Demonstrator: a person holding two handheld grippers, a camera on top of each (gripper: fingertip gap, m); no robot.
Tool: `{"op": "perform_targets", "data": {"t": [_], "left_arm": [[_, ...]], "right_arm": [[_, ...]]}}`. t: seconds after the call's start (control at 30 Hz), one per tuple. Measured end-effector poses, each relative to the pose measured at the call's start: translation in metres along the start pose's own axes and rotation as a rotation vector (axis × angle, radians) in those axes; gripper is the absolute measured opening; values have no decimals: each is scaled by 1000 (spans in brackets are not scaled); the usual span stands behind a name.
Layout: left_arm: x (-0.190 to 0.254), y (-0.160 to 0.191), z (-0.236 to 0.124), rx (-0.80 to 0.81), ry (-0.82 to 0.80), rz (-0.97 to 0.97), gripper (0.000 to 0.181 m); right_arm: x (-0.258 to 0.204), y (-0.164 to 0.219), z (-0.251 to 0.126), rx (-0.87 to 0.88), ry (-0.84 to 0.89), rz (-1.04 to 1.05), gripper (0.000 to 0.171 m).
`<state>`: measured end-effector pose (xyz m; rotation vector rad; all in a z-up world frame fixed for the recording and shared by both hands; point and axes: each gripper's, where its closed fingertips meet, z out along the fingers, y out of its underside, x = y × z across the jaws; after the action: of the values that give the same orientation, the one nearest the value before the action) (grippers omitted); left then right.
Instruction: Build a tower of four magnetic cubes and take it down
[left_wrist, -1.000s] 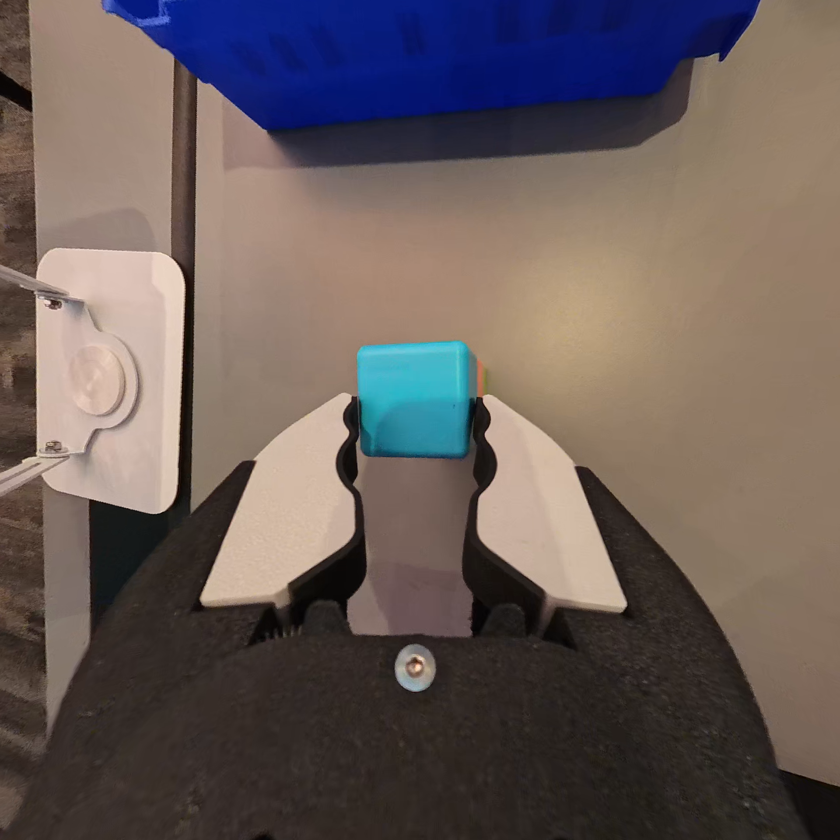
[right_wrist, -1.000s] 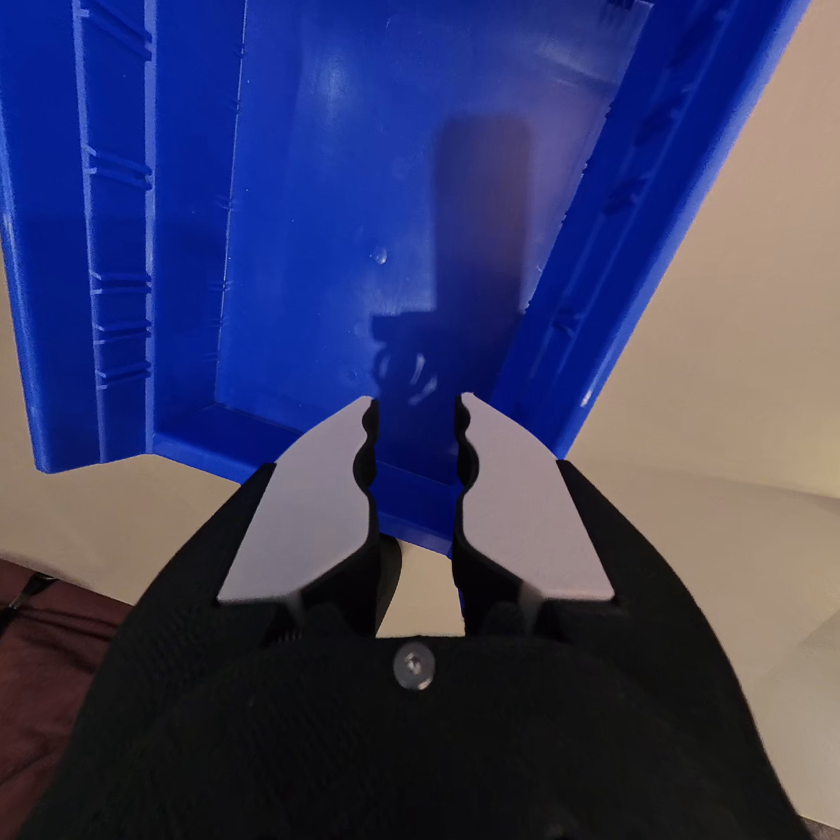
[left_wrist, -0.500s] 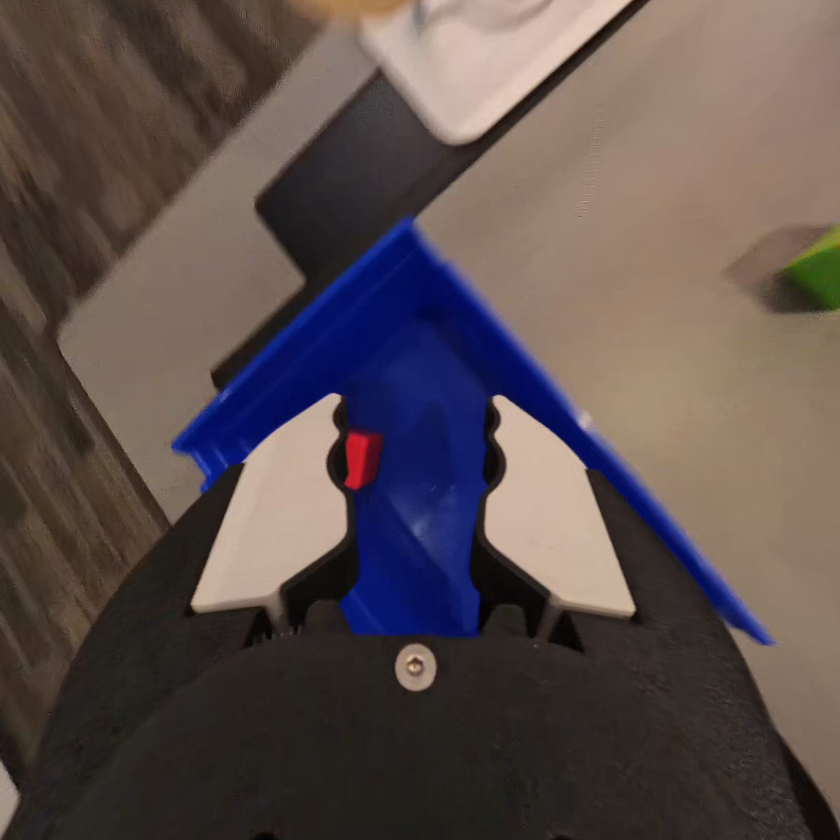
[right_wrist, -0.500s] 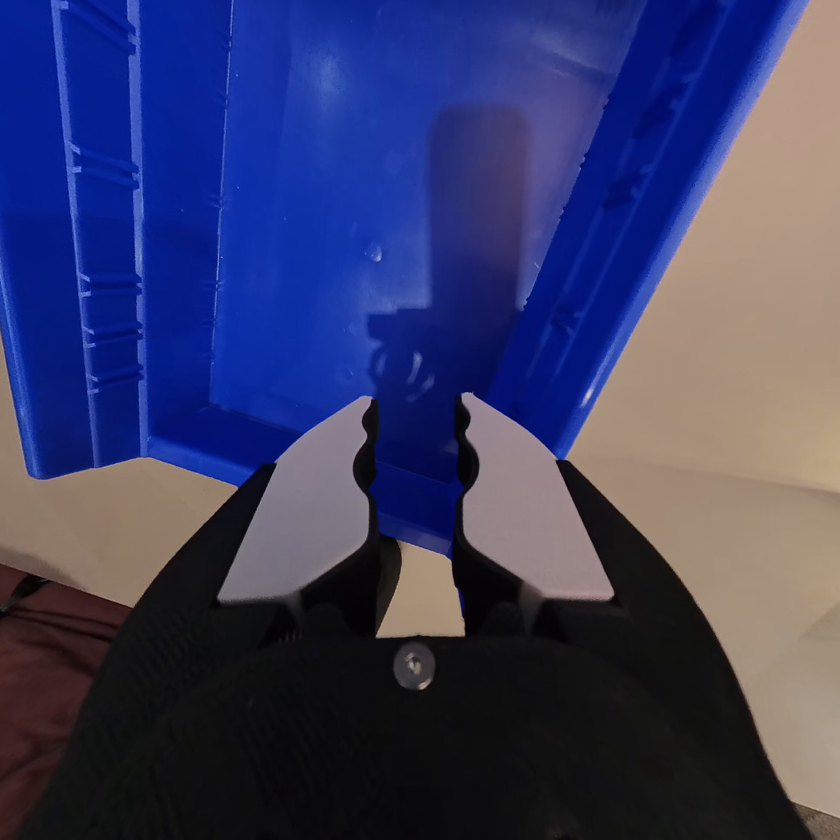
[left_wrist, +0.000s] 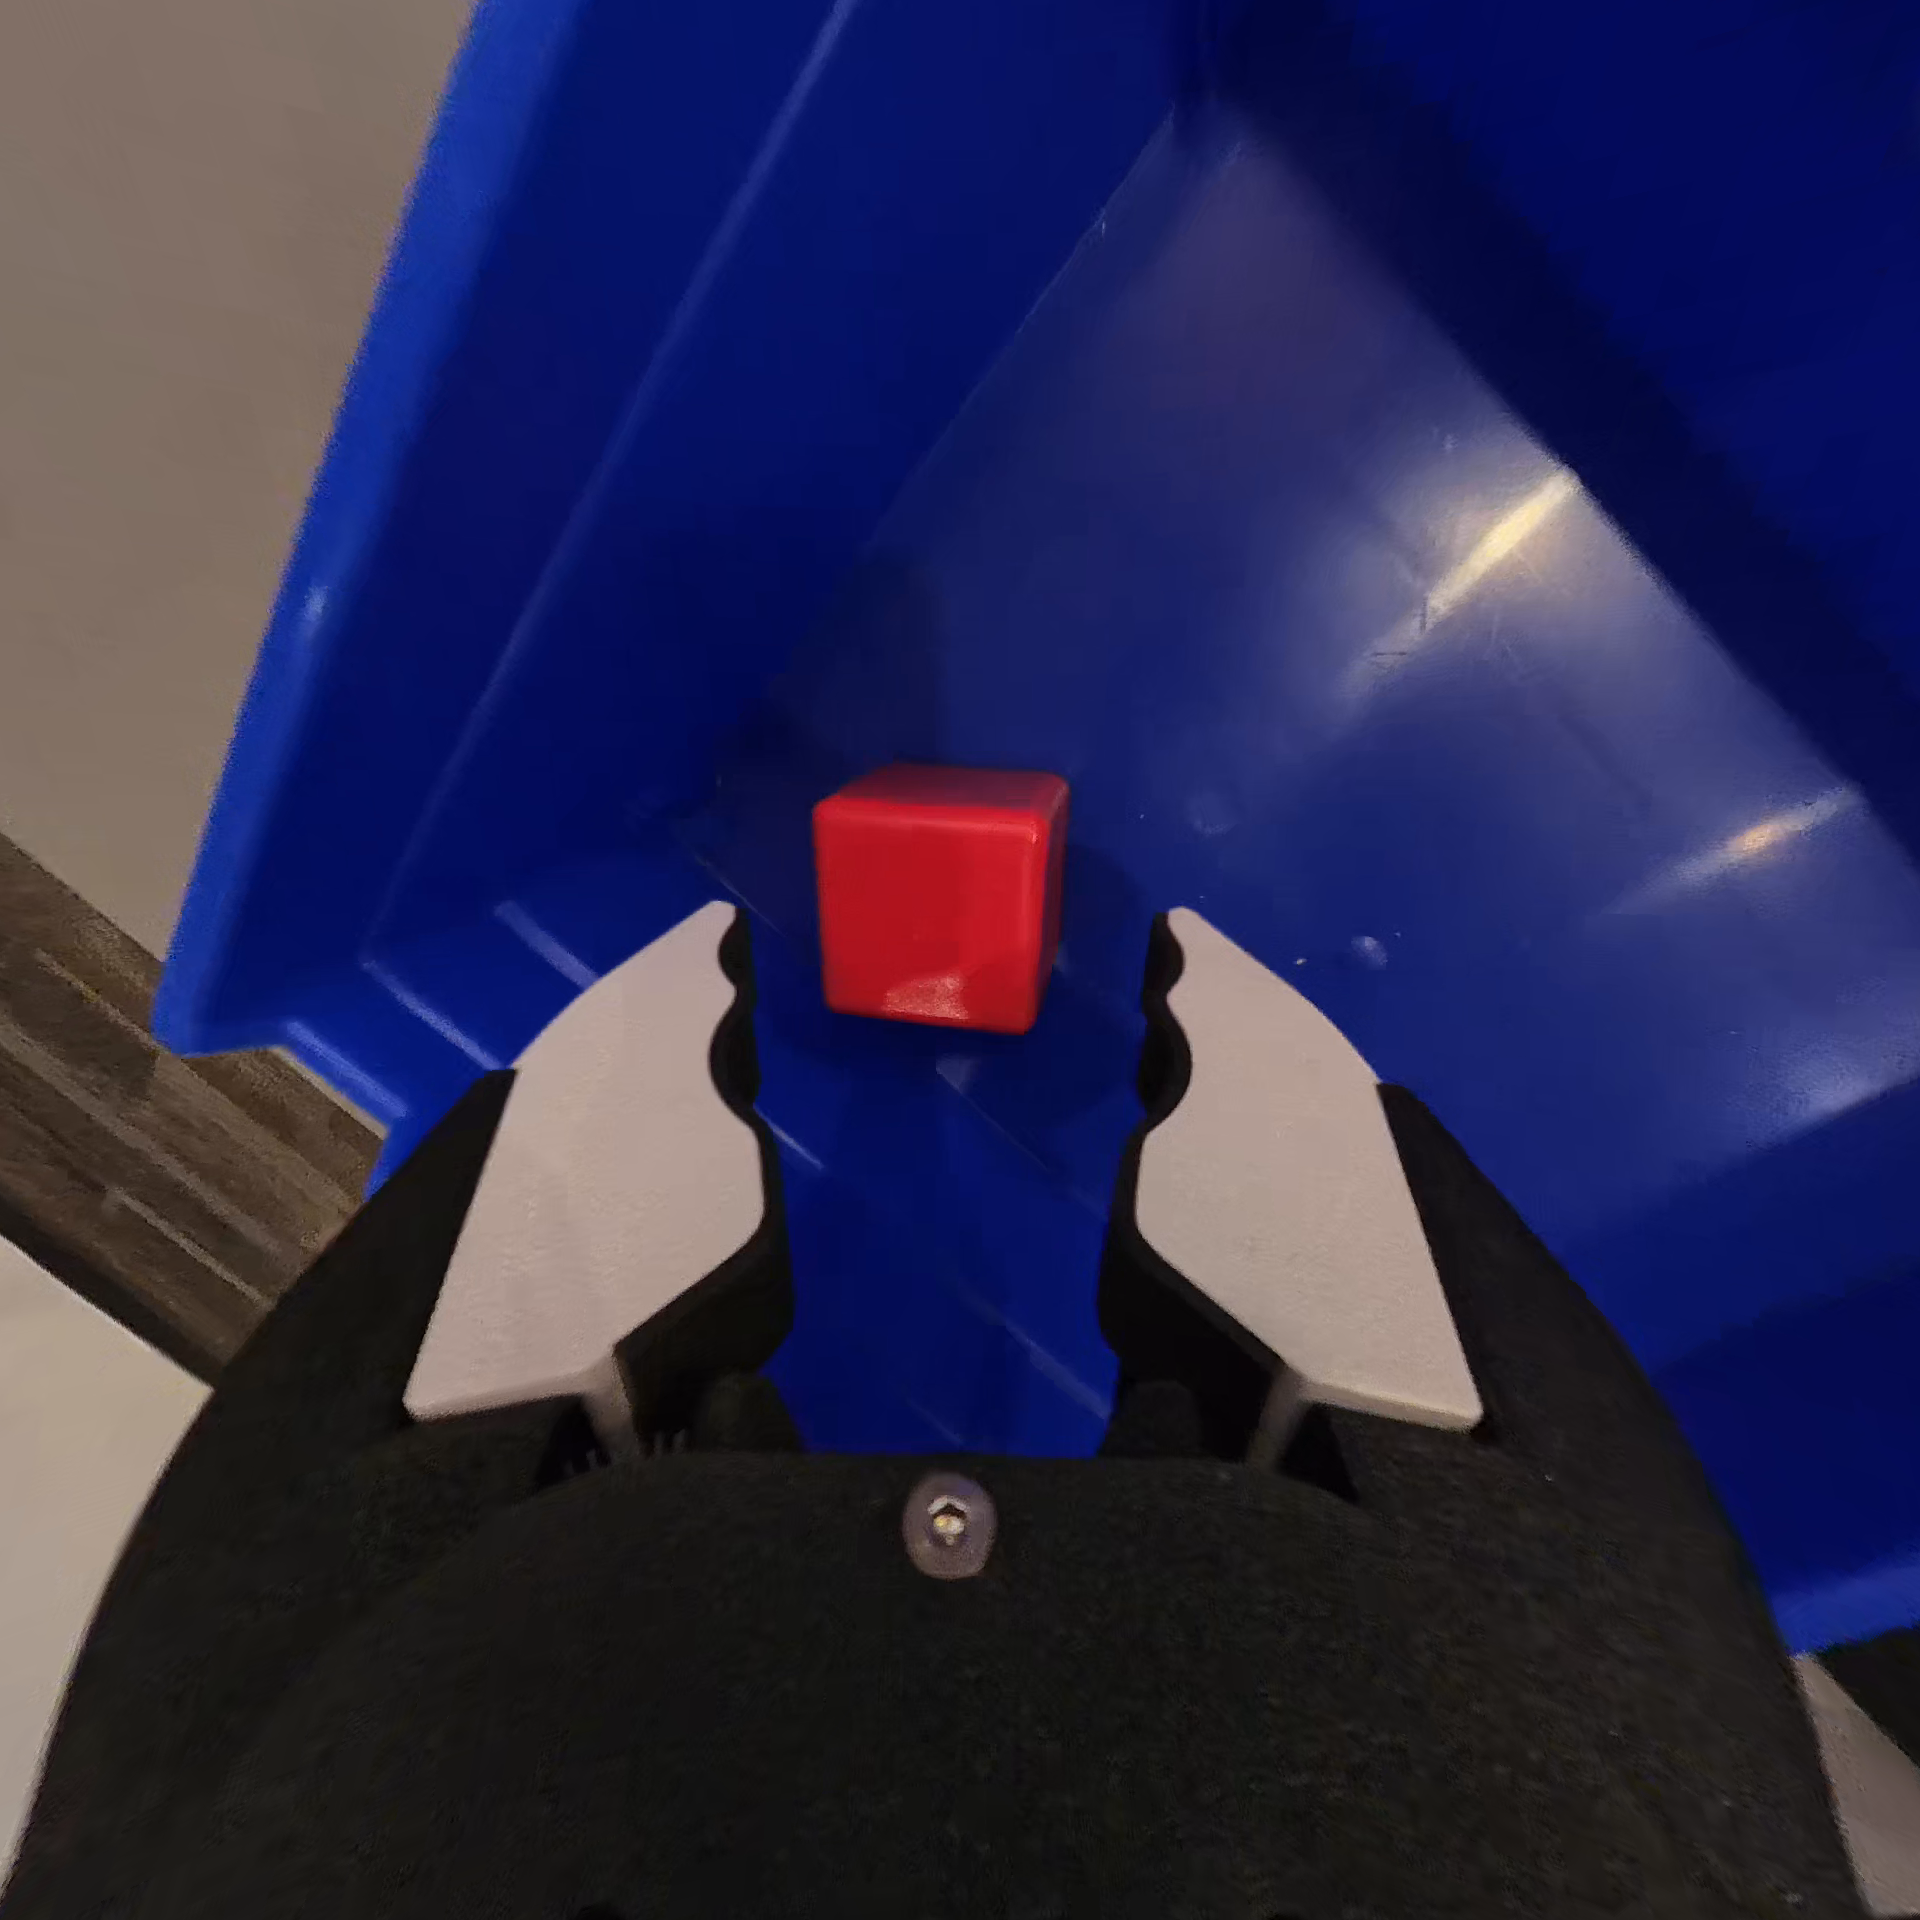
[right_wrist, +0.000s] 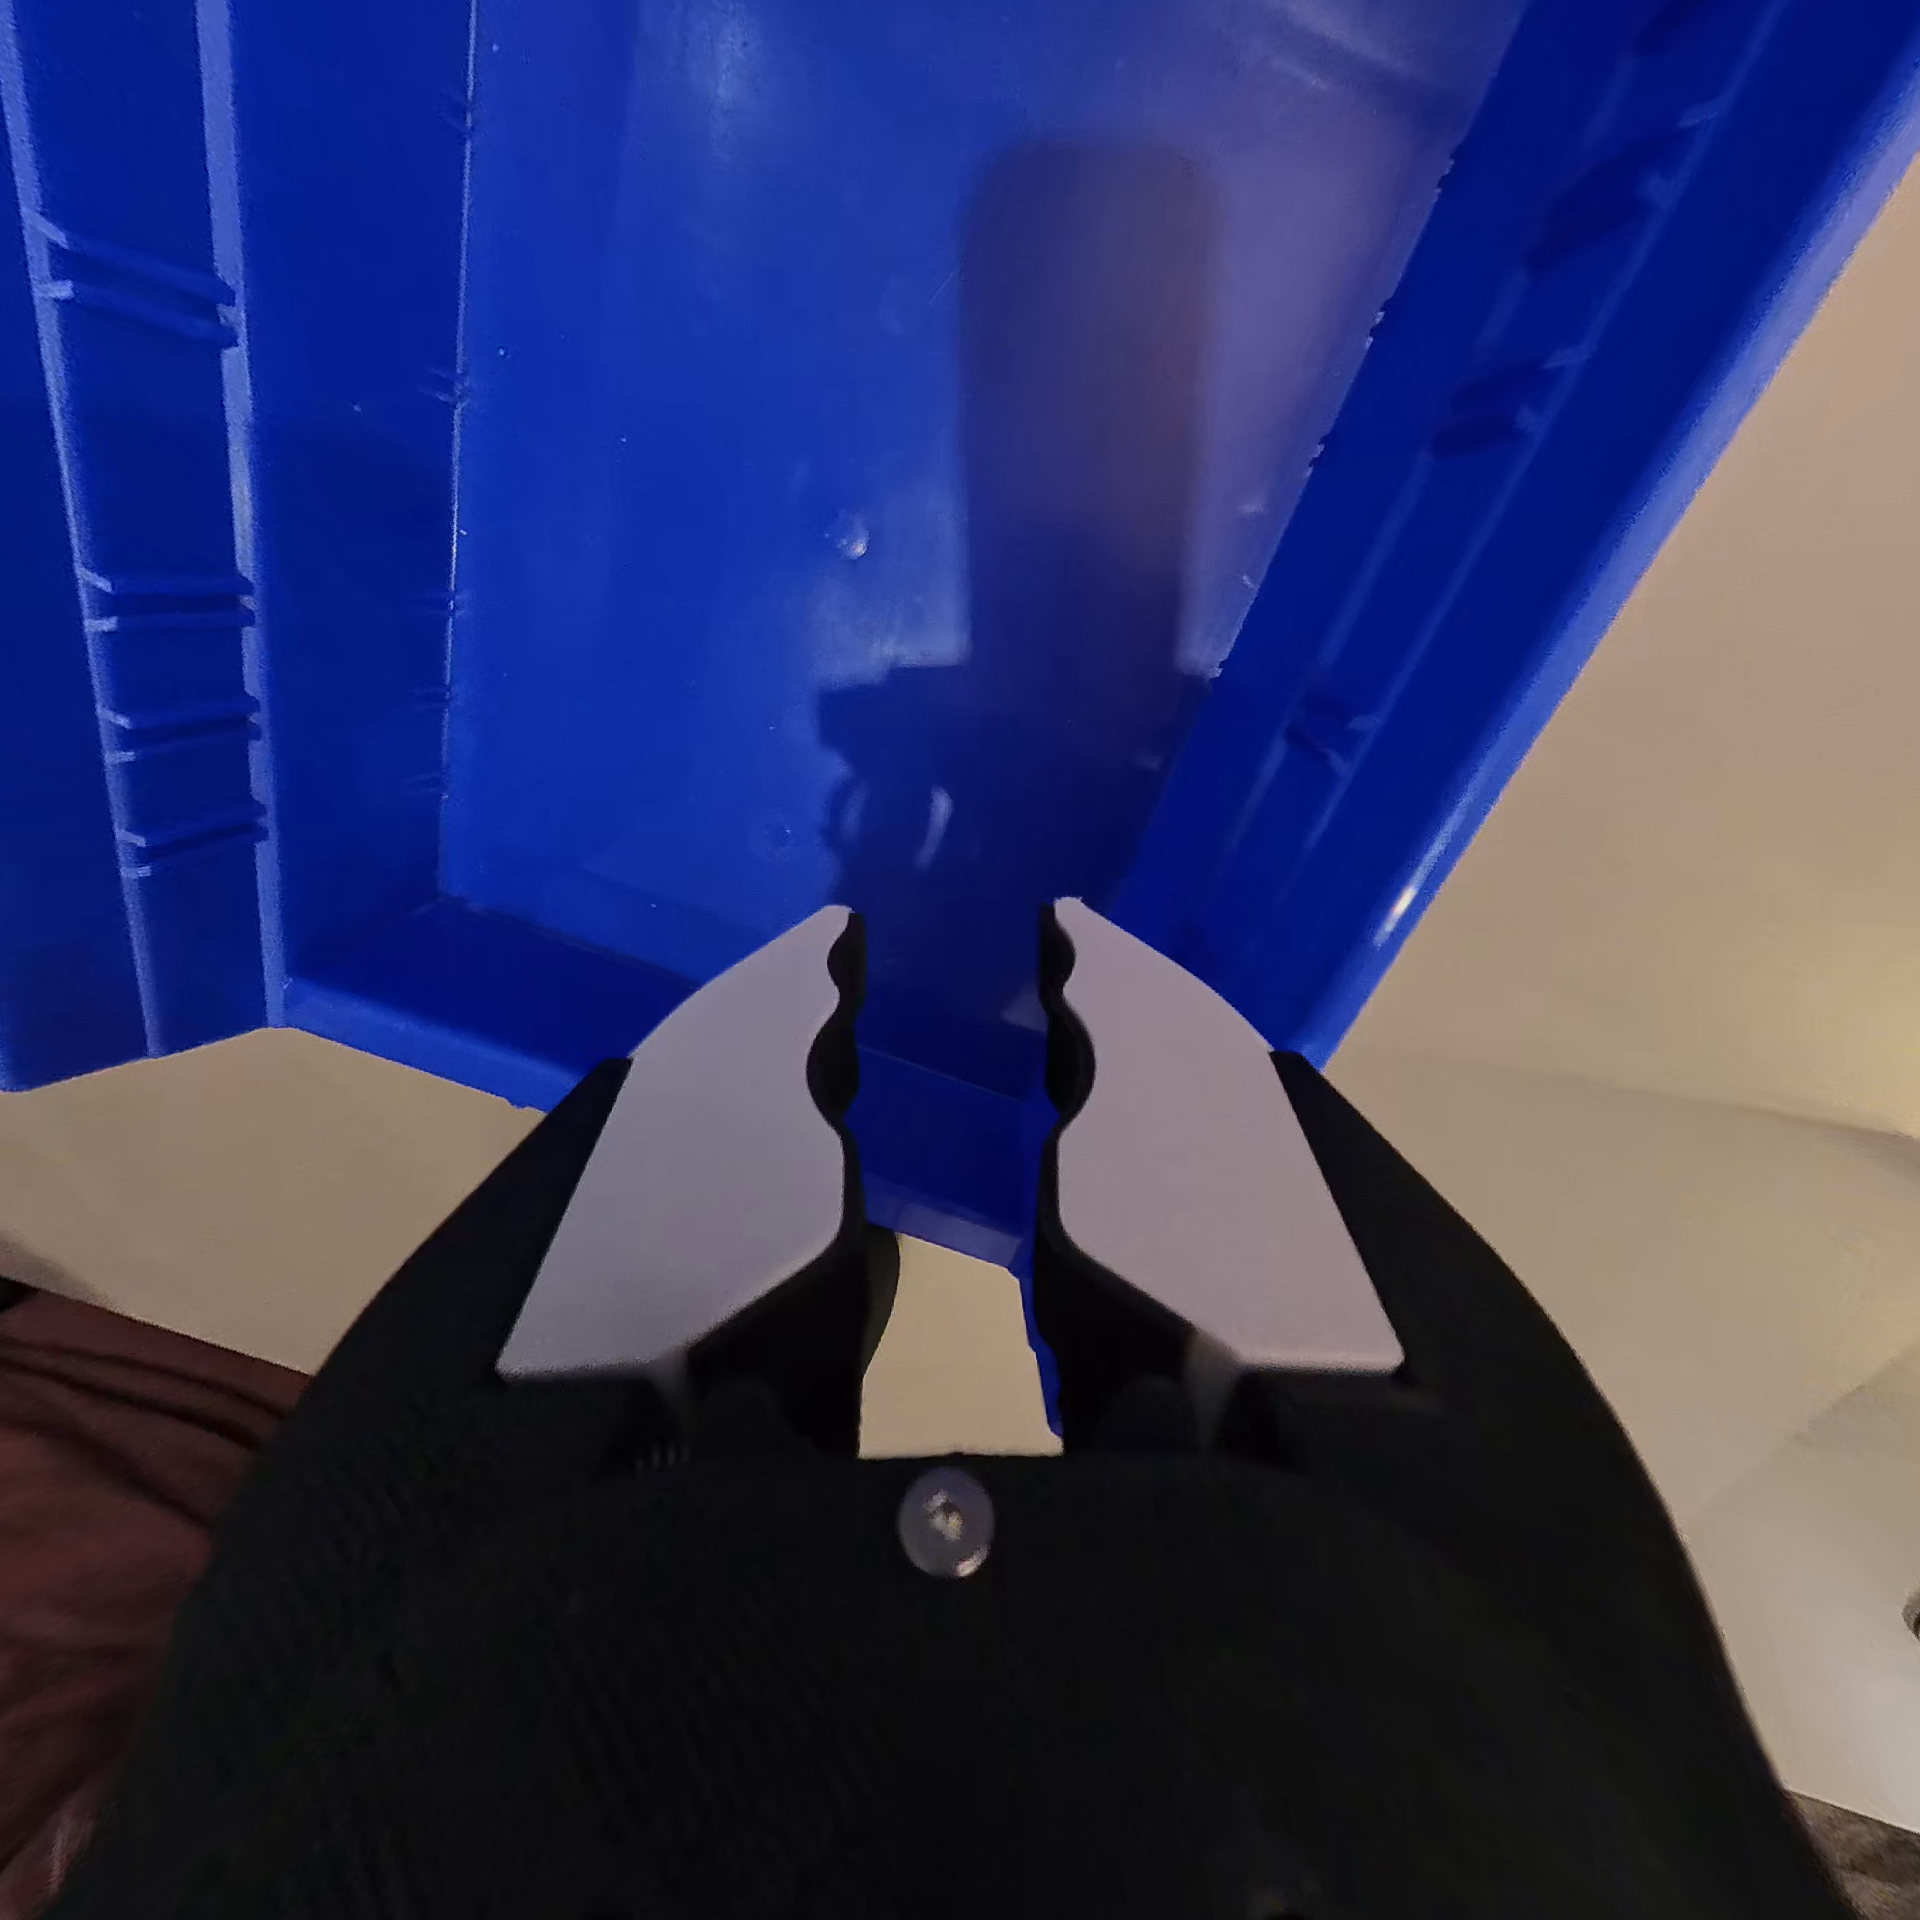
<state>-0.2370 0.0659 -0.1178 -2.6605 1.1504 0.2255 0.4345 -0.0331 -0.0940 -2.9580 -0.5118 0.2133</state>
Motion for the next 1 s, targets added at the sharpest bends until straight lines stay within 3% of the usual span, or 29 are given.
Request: {"op": "perform_targets", "data": {"t": [0.17, 0.23, 0.43, 0.57, 0.7, 0.83, 1.0], "left_arm": [[-3, 3, 12, -61, -32, 29, 65], [-6, 3, 13, -80, -76, 67, 48], [0, 1, 6, -56, -81, 78, 47], [7, -14, -26, 64, -90, 57, 47], [15, -48, -88, 256, -192, 57, 47], [67, -92, -150, 424, -153, 100, 47], [185, -153, -188, 502, -4, 342, 46]], "right_arm": [[-1, -1, 2, -6, -6, -8, 34], [-1, -1, 3, -15, -4, -10, 34], [-2, -2, 3, -20, -7, -19, 34], [-3, -3, 2, -15, -9, -23, 34], [-3, -1, 2, -10, -12, -18, 34], [-1, 1, 1, -14, 3, -6, 34], [-7, 0, 3, -17, -10, -28, 34]]}}
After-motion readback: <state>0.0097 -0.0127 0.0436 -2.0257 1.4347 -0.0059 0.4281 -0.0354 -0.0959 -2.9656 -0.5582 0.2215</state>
